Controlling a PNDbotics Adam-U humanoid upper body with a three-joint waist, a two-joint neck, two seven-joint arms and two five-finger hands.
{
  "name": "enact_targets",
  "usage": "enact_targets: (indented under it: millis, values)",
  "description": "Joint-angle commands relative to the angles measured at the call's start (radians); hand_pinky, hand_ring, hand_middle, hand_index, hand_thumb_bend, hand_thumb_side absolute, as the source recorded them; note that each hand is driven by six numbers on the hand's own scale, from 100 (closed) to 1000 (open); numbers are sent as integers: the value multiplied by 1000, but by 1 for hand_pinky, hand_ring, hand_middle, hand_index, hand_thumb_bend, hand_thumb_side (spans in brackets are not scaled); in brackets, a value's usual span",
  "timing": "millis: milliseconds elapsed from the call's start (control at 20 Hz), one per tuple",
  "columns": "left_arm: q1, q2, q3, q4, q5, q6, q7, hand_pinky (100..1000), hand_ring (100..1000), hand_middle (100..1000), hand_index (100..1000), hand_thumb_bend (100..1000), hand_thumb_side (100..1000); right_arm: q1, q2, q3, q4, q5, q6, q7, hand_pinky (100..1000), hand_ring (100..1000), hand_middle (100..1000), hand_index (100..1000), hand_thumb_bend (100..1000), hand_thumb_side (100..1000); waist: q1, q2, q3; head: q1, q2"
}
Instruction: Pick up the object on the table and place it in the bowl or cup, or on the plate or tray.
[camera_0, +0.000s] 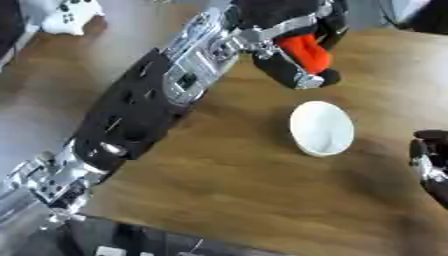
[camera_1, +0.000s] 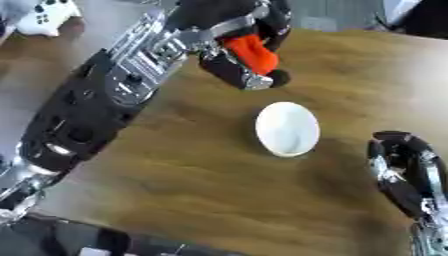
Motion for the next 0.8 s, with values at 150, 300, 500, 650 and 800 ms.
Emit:
enact_targets:
  millis: [150,300,500,650,800]
  values:
    - [8,6,-3,33,-13,-17,38,825,161,170,244,320,100,-19,-14,-9,-24,-6,-2,-6,134,369,434,667,300,302,-2,-1,-9,10,-12]
    - [22,10,-12,80,-35,-37,73,832,172,173,245,319,100,-23,-15,-8,-26,-10,-2,-5,134,369,434,667,299,301,-2,7,-16,13,-16]
    - [34,4,-23,171,-93,-73,117,850,189,175,246,317,100,-29,-18,-7,-28,-15,-2,-3,134,369,433,667,296,300,-1,20,-26,16,-18]
    - [32,-3,-29,238,-141,-102,146,862,195,177,248,316,100,-33,-19,-6,-30,-18,-2,-1,134,369,433,667,295,299,0,28,-32,19,-19]
    - [26,-10,-35,286,-185,-129,165,873,200,178,249,315,100,-36,-19,-5,-31,-19,-2,1,134,369,433,667,293,299,2,32,-37,21,-19]
